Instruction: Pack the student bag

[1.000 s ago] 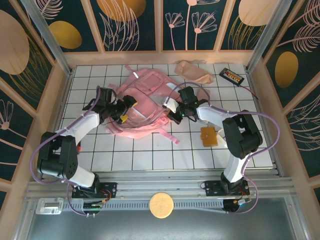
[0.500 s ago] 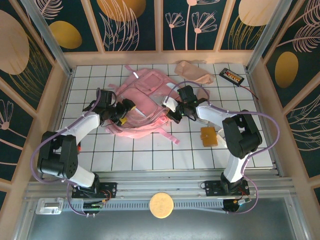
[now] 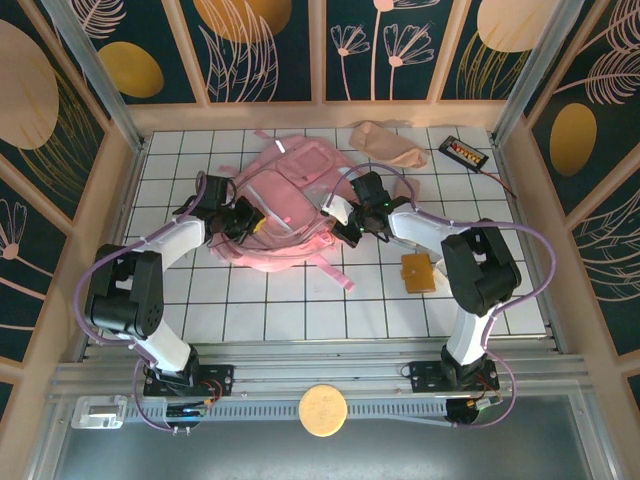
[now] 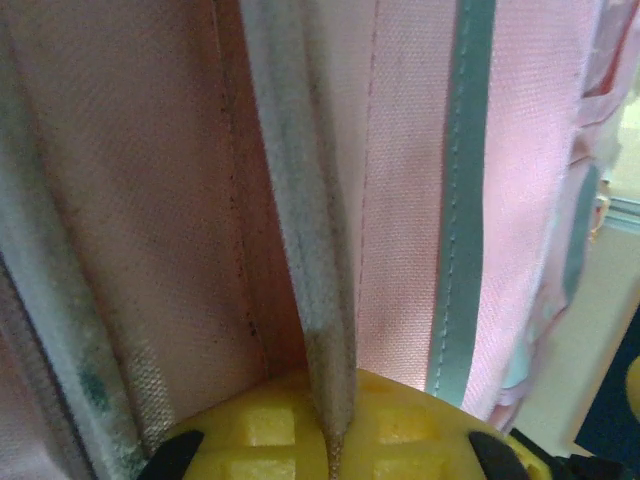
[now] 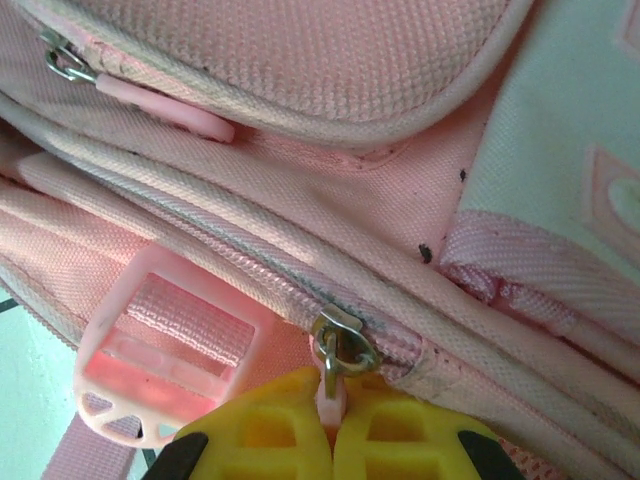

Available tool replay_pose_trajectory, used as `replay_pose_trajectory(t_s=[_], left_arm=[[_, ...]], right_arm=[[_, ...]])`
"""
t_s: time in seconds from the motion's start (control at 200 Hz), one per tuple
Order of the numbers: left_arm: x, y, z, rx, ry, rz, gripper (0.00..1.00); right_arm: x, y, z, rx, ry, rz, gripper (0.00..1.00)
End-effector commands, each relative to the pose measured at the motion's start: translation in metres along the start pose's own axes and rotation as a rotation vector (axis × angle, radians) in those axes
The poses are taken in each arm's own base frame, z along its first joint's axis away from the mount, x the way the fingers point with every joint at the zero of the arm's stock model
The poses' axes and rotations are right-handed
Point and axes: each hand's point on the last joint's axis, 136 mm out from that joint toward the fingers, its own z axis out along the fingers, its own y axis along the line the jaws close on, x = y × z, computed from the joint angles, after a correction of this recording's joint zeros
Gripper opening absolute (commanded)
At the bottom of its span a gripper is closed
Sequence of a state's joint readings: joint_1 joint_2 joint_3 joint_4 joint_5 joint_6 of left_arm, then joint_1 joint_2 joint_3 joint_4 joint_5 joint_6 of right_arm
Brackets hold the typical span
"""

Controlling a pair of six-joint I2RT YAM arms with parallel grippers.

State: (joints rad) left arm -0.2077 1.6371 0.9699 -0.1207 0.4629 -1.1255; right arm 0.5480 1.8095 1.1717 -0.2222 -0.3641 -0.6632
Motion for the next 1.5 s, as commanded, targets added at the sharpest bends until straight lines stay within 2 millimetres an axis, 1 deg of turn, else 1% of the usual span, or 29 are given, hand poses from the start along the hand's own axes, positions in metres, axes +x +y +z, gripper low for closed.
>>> replay_pose_trajectory(t_s=[0.0,0.005,0.015,0.025,0.075,0.2,0.285,0.37,0.41,0.45,0.455,0.465,0.49,0.54,0.595,0.641,0.711,0.766,0.781,0.816,0.951,1.016,1.126,1.221,1.281,1.356,1.416,1.461,1.496], left_arm=[[0.002,-0.046,-0.008,0.169,0.013,0.013,0.0],[0.002,-0.047,-0.009,0.174,0.011,0.013,0.0],[0.004,-0.042,-0.008,0.168,0.014,0.0,0.0],[0.004,-0.042,-0.009,0.172,0.01,-0.004,0.0],[0.002,-0.049,-0.015,0.201,-0.01,-0.018,0.0],[-0.005,-0.075,-0.032,0.306,-0.058,-0.061,0.0],[-0.01,-0.093,-0.043,0.357,-0.085,-0.073,0.0],[-0.013,-0.109,-0.055,0.404,-0.107,-0.08,0.0],[-0.014,-0.113,-0.058,0.42,-0.11,-0.088,0.0],[-0.014,-0.113,-0.06,0.418,-0.113,-0.089,0.0],[-0.015,-0.119,-0.063,0.43,-0.117,-0.081,0.0],[-0.015,-0.123,-0.066,0.437,-0.12,-0.075,0.0],[-0.015,-0.127,-0.069,0.439,-0.126,-0.067,0.0],[-0.016,-0.129,-0.073,0.434,-0.142,-0.054,0.0],[-0.017,-0.129,-0.078,0.44,-0.161,-0.056,0.0],[-0.017,-0.128,-0.079,0.444,-0.165,-0.063,0.0],[-0.016,-0.127,-0.08,0.454,-0.175,-0.072,0.0],[-0.016,-0.133,-0.084,0.478,-0.182,-0.075,0.0],[-0.015,-0.125,-0.08,0.466,-0.178,-0.086,0.0],[-0.014,-0.125,-0.08,0.471,-0.18,-0.093,0.0],[-0.012,-0.135,-0.083,0.493,-0.193,-0.088,0.0],[-0.011,-0.139,-0.083,0.503,-0.197,-0.09,0.0],[-0.007,-0.14,-0.082,0.51,-0.201,-0.099,0.0],[-0.009,-0.139,-0.087,0.517,-0.224,-0.107,0.0],[-0.01,-0.137,-0.091,0.521,-0.24,-0.116,0.0],[-0.011,-0.137,-0.095,0.536,-0.254,-0.13,0.0],[-0.013,-0.14,-0.099,0.556,-0.264,-0.144,0.0],[-0.015,-0.143,-0.104,0.574,-0.276,-0.154,0.0],[-0.016,-0.146,-0.108,0.587,-0.283,-0.156,0.0]], right_arm=[[-0.028,0.001,-0.003,-0.007,-0.066,-0.041,0.0],[-0.028,0.001,-0.003,-0.006,-0.064,-0.041,0.0],[-0.028,0.0,-0.003,-0.003,-0.062,-0.042,0.0],[-0.027,-0.001,-0.003,0.0,-0.059,-0.039,0.0],[-0.028,-0.005,-0.007,0.019,-0.051,-0.04,0.0],[-0.031,-0.009,-0.014,0.05,-0.032,-0.037,0.0],[-0.034,-0.003,-0.017,0.049,-0.011,-0.042,0.0],[-0.041,0.006,-0.02,0.033,-0.019,-0.041,0.0],[-0.045,0.01,-0.021,0.028,-0.026,-0.034,0.0],[-0.051,0.012,-0.024,0.026,-0.042,-0.02,0.0],[-0.051,0.011,-0.024,0.026,-0.044,-0.016,0.0],[-0.053,0.011,-0.025,0.026,-0.049,-0.013,0.0],[-0.057,0.011,-0.027,0.027,-0.059,0.007,0.0],[-0.069,0.013,-0.03,0.016,-0.078,0.049,0.0],[-0.081,0.023,-0.032,-0.02,-0.094,0.059,0.0],[-0.092,0.035,-0.034,-0.05,-0.111,0.045,0.0],[-0.103,0.054,-0.038,-0.086,-0.131,0.016,0.0],[-0.109,0.069,-0.042,-0.125,-0.153,0.001,0.0],[-0.111,0.072,-0.043,-0.136,-0.161,-0.003,0.0],[-0.113,0.08,-0.045,-0.158,-0.176,-0.008,0.0],[-0.122,0.094,-0.05,-0.207,-0.221,0.002,0.0],[-0.128,0.1,-0.047,-0.223,-0.225,-0.001,0.0],[-0.14,0.109,-0.043,-0.256,-0.237,0.009,0.0],[-0.143,0.108,-0.043,-0.256,-0.246,0.037,0.0],[-0.142,0.102,-0.045,-0.234,-0.239,0.053,0.0],[-0.135,0.089,-0.045,-0.199,-0.194,0.107,0.0],[-0.128,0.08,-0.045,-0.203,-0.156,0.163,0.0],[-0.121,0.071,-0.046,-0.198,-0.131,0.22,0.0],[-0.114,0.068,-0.046,-0.207,-0.115,0.254,0.0]])
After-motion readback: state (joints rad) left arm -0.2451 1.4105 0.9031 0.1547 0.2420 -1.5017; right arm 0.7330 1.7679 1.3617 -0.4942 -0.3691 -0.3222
